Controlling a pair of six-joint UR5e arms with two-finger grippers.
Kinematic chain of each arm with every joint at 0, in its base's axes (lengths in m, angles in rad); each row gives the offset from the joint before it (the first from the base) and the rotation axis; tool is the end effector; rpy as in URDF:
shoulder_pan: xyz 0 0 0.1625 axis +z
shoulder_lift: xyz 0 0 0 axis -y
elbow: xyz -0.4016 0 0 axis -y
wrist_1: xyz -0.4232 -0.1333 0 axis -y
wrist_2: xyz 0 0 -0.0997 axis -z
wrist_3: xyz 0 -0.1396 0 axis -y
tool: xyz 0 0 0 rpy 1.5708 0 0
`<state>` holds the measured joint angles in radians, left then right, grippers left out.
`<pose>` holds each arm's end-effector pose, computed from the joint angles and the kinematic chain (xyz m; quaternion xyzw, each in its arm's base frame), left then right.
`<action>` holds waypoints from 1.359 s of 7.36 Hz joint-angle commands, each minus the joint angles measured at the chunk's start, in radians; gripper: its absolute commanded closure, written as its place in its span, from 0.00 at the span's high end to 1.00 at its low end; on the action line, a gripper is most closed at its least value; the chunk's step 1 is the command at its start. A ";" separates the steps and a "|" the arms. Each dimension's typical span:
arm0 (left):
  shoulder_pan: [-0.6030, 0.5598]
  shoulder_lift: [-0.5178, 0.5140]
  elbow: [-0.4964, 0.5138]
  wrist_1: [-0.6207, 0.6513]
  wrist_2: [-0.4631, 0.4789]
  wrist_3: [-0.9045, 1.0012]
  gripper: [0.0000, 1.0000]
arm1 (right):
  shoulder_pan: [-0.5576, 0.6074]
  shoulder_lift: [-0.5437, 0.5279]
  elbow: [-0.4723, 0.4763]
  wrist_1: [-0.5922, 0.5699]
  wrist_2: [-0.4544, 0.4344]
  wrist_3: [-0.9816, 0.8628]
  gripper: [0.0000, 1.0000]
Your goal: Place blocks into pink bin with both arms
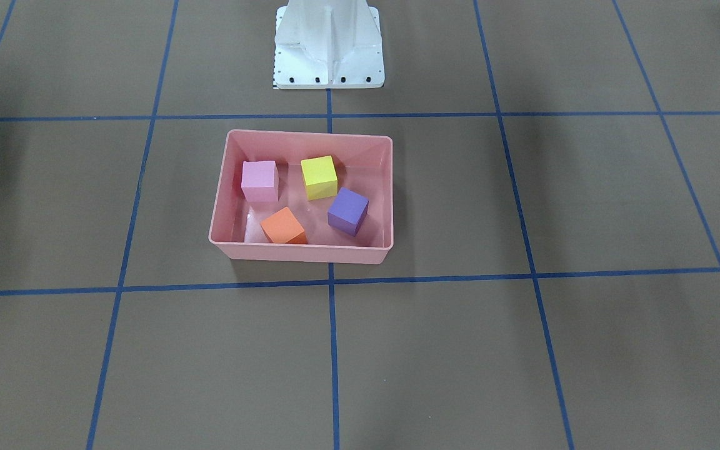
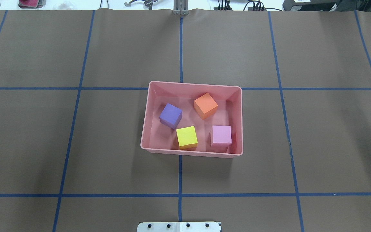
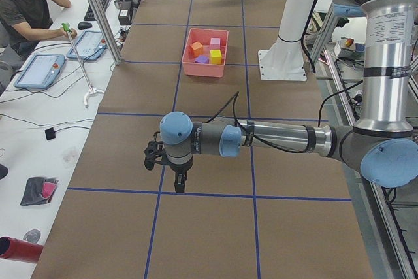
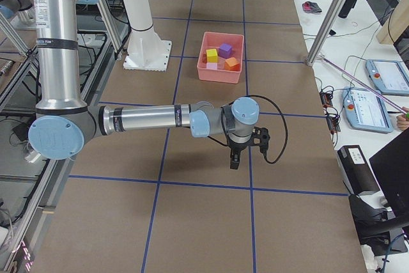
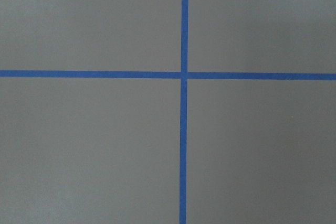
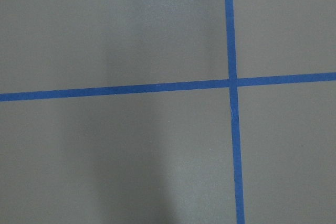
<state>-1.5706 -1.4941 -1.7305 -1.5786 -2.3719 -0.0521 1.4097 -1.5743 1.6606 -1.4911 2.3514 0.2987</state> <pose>-0.0330 -0.4991 0.6155 0.0316 0.3905 -0.0062 0.9200 -0.0512 -0.5336 0.6090 -0.0117 -0.3867 0.0319 0.9216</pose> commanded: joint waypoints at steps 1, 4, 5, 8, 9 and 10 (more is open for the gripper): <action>0.000 0.081 -0.078 -0.001 0.046 0.005 0.99 | 0.000 -0.010 0.007 0.000 -0.001 -0.007 1.00; 0.003 0.072 -0.084 0.003 0.049 -0.006 0.99 | 0.000 -0.015 -0.013 0.000 -0.006 -0.012 1.00; 0.003 0.074 -0.083 0.002 0.049 -0.005 0.99 | 0.000 -0.015 -0.015 0.000 -0.009 -0.012 1.00; 0.004 0.074 -0.072 -0.003 0.049 -0.005 0.99 | 0.000 -0.006 -0.016 0.002 -0.011 -0.009 1.00; 0.004 0.072 -0.069 -0.004 0.051 -0.005 0.99 | 0.000 -0.009 -0.018 0.000 -0.009 -0.010 1.00; 0.004 0.069 -0.070 -0.005 0.051 -0.003 0.99 | 0.000 -0.006 -0.019 0.000 -0.009 -0.010 1.00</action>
<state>-1.5664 -1.4223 -1.8010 -1.5824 -2.3213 -0.0564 1.4097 -1.5820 1.6430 -1.4905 2.3419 0.2889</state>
